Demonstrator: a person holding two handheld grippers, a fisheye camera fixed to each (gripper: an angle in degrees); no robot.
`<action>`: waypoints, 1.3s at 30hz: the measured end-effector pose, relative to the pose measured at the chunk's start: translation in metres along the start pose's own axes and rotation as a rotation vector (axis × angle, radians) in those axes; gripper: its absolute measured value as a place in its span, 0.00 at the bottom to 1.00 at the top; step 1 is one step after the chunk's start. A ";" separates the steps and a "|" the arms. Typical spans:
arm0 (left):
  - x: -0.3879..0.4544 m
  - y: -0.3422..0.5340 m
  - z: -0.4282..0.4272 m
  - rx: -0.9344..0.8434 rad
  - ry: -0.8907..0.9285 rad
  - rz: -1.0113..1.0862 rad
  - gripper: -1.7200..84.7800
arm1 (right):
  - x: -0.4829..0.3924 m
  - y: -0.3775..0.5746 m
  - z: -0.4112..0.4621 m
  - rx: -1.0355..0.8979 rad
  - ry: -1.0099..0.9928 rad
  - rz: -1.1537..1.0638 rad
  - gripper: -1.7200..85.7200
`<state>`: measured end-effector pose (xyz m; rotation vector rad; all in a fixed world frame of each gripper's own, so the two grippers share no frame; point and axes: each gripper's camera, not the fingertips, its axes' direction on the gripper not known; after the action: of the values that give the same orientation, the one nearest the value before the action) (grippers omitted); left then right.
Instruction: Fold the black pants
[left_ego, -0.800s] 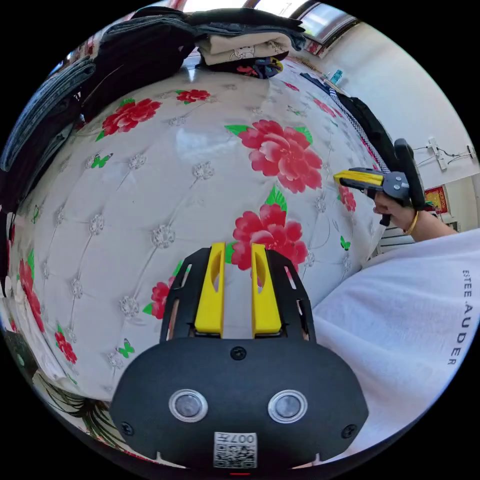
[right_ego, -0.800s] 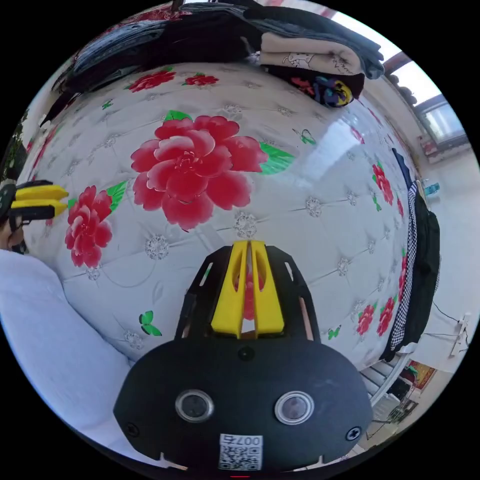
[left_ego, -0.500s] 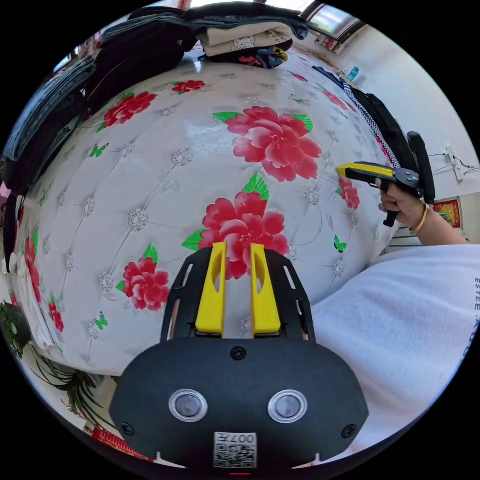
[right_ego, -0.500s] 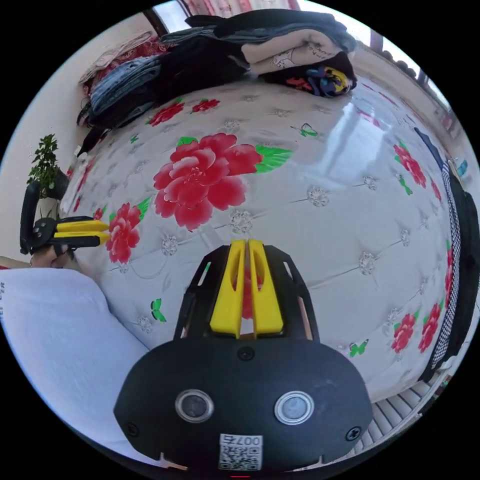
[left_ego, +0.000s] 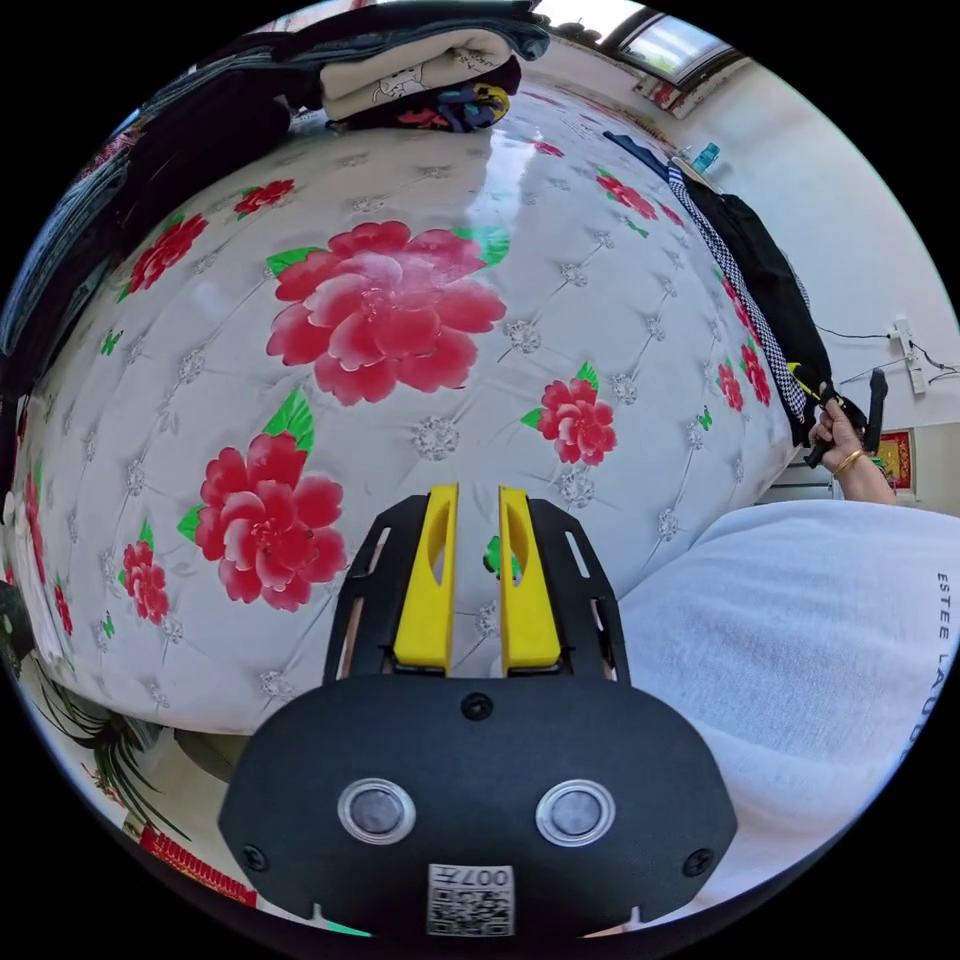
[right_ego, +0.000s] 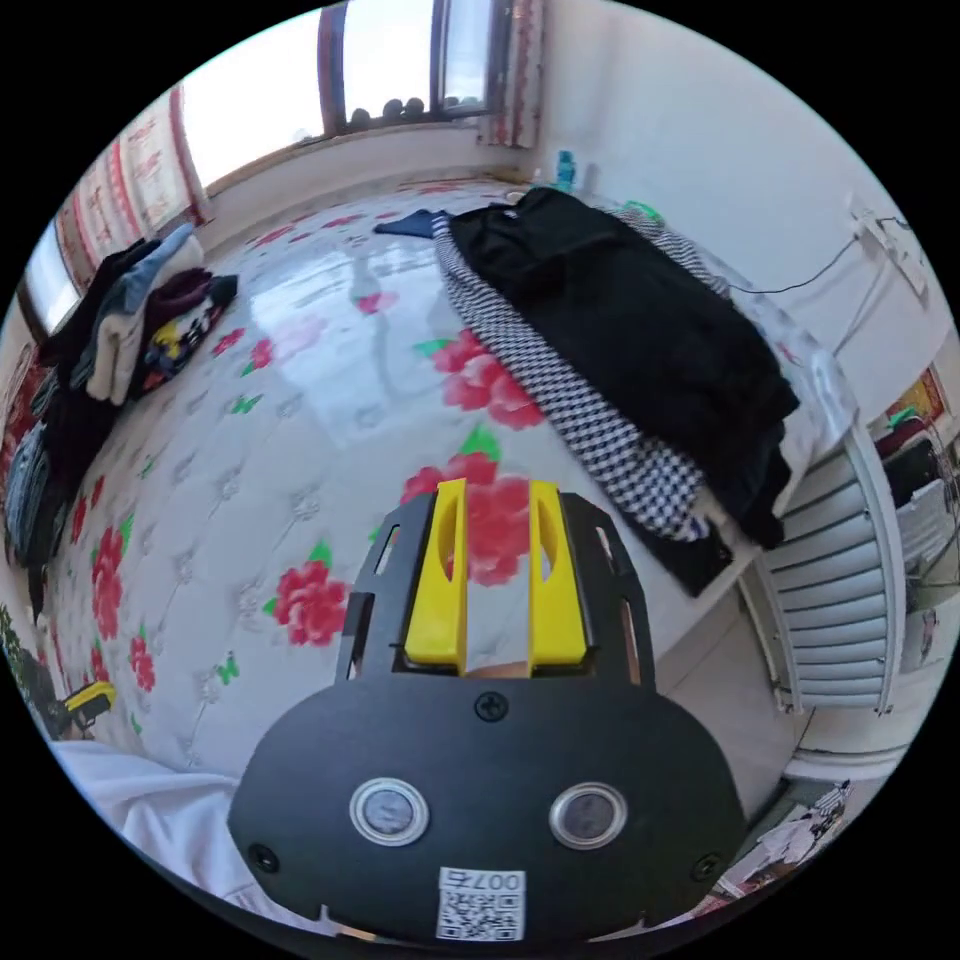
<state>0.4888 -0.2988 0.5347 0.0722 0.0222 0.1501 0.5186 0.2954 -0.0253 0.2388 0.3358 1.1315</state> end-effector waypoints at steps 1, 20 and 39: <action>0.007 0.001 0.001 -0.005 -0.005 -0.005 0.10 | 0.012 -0.008 -0.001 0.012 0.035 0.007 0.09; 0.017 0.084 -0.050 0.056 -0.034 -0.129 0.08 | 0.082 -0.022 -0.014 -0.026 -0.515 -0.121 0.02; -0.158 0.284 -0.221 0.414 -0.049 -0.410 0.11 | -0.265 0.148 -0.183 -0.214 -1.275 -1.062 0.06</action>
<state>0.2843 -0.0273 0.3377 0.4811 0.0181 -0.2693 0.2225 0.1172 -0.1050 0.4623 -0.7401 -0.1655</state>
